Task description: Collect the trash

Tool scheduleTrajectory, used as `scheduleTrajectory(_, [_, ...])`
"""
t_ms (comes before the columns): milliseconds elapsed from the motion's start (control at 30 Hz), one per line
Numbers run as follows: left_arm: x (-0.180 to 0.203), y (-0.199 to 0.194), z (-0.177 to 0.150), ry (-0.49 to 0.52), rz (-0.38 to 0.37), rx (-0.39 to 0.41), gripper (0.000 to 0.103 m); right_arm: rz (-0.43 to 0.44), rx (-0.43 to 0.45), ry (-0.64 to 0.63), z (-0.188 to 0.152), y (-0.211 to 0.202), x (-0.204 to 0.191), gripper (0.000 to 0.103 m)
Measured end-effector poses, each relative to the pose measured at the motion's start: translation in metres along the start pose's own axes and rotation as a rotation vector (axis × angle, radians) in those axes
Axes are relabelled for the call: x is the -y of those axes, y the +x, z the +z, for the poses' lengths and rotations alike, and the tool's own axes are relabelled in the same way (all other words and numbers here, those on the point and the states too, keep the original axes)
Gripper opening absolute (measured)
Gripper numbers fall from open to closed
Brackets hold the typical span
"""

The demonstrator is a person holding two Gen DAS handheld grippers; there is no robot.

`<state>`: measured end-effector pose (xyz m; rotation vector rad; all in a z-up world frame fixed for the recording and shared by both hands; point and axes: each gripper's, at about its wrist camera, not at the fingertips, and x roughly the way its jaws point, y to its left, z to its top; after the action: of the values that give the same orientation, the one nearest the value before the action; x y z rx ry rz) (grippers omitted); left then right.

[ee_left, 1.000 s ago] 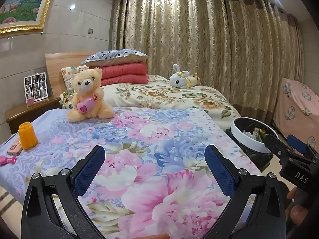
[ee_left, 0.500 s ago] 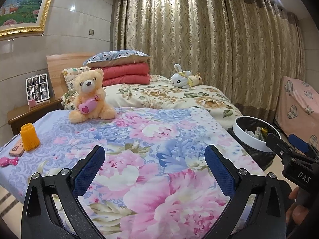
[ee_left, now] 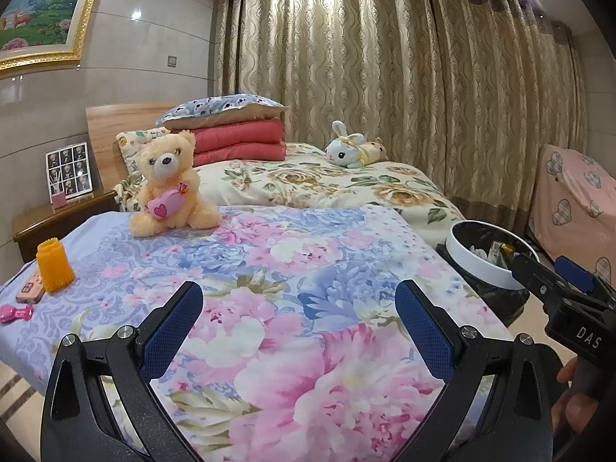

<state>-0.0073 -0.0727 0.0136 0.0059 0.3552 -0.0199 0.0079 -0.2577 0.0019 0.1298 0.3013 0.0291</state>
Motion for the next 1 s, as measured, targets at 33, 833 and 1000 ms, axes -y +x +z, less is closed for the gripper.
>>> scheduleTrajectory(33, [0.0003,0.0002,0.0000,0.000,0.000,-0.001,0.102,0.000,0.000,0.001,0.0004,-0.0003,0.0010,0.103])
scheduleTrajectory(833, [-0.0002,0.0011,-0.0026,0.005,-0.007,-0.006,0.102,0.002,-0.002,0.002,0.0007,-0.0015,-0.0017,0.103])
scheduleTrajectory(1000, [0.0000,0.0013,-0.0027,0.005,-0.006,-0.007,0.102,0.002,-0.003,0.004,0.0005,-0.0017,-0.0027,0.103])
